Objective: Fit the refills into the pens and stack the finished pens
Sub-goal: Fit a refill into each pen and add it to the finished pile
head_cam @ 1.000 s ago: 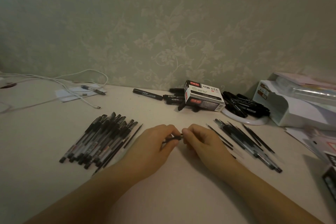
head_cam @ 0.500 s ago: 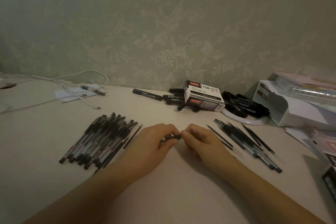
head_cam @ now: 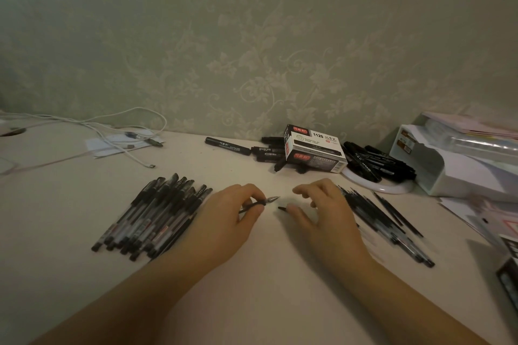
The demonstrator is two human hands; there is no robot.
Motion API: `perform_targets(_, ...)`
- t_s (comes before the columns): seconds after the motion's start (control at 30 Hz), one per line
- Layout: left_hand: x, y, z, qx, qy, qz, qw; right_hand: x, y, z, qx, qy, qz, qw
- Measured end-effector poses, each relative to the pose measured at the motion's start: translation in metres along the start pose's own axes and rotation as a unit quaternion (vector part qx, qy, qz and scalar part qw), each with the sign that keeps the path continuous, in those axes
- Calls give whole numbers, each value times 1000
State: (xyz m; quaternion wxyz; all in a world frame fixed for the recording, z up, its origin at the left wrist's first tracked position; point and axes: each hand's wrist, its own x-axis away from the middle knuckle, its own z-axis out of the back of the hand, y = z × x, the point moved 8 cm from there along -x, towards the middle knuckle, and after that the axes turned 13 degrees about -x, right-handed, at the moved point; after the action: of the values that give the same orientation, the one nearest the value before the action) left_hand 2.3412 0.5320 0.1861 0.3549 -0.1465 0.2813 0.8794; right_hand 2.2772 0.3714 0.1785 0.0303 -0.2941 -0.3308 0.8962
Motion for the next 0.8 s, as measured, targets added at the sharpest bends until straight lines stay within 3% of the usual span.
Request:
perform_targets(0.1, 0, -1, 0, -6, -6, 0, 1000, 3, 9, -13, 40, -59, -13, 997)
perform_targets(0.2, 0, 1, -2, -16, -26, -11, 999, 3, 7, -15, 34, -67, 7, 997)
perform_targets(0.37, 1, 3, -6, -27, -45, -27, 998, 2, 5, -10, -71, -54, -3, 996)
perform_targets(0.57, 1, 7, -8, -25, -53, -50, 997, 4, -8, -15, -109, -97, 56, 988)
perform_targets(0.8, -1, 4, -7, -6, -42, -36, 998, 3, -9, -13, -167, -100, 39, 980)
